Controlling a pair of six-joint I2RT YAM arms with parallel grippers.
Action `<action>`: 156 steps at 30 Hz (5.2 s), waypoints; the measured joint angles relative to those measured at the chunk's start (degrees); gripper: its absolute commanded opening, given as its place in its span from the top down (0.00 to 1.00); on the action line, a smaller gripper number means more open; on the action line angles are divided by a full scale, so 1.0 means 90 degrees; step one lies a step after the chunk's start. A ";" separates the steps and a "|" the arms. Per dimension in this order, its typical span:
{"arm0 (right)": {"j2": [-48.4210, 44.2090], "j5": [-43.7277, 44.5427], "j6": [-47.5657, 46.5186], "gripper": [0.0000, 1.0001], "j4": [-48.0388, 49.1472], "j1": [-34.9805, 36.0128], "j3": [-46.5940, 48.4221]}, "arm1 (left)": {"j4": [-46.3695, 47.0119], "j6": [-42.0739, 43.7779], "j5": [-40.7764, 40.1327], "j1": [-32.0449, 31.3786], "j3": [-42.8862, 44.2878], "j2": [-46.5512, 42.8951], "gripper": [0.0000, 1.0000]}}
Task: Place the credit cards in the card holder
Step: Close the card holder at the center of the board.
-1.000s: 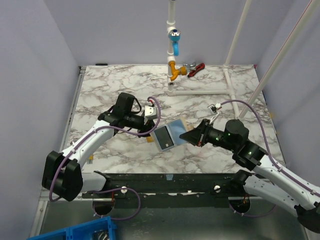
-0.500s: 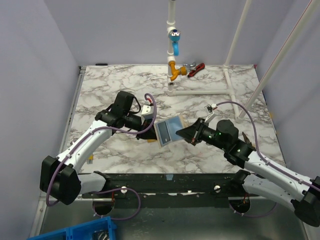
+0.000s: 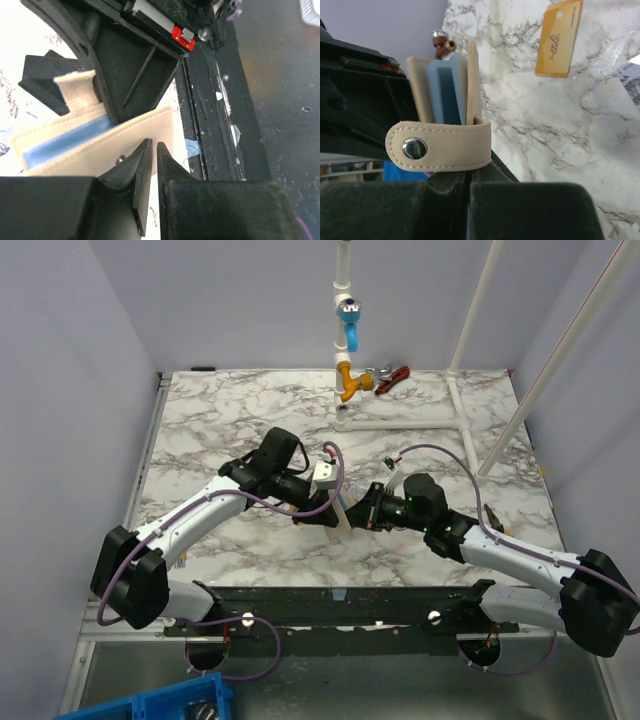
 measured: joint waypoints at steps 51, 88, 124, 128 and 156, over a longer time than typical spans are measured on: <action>0.0563 -0.0287 -0.0221 0.44 -0.1571 -0.0520 -0.1056 | -0.0347 0.2120 -0.4481 -0.2426 -0.0345 0.1243 0.88; 0.0058 -0.1263 -0.0085 0.92 -0.0250 -0.0529 -0.1690 | -0.0777 0.1749 -0.5037 -0.2739 0.0418 0.1989 0.82; -0.0294 -0.0153 -0.0877 0.49 -0.2642 -0.0529 -0.0488 | 0.0253 0.0265 -0.4498 -0.1413 -0.0877 -0.0556 0.03; -0.0136 0.0221 -0.1156 0.44 -0.3407 -0.0529 0.0423 | 0.0563 0.0338 -0.4512 -0.2008 -0.1316 -0.0364 0.02; 0.1481 0.0415 -0.1817 0.49 -0.4881 -0.0510 0.1537 | 0.1894 0.1035 -0.5081 -0.3869 -0.1751 0.0984 0.61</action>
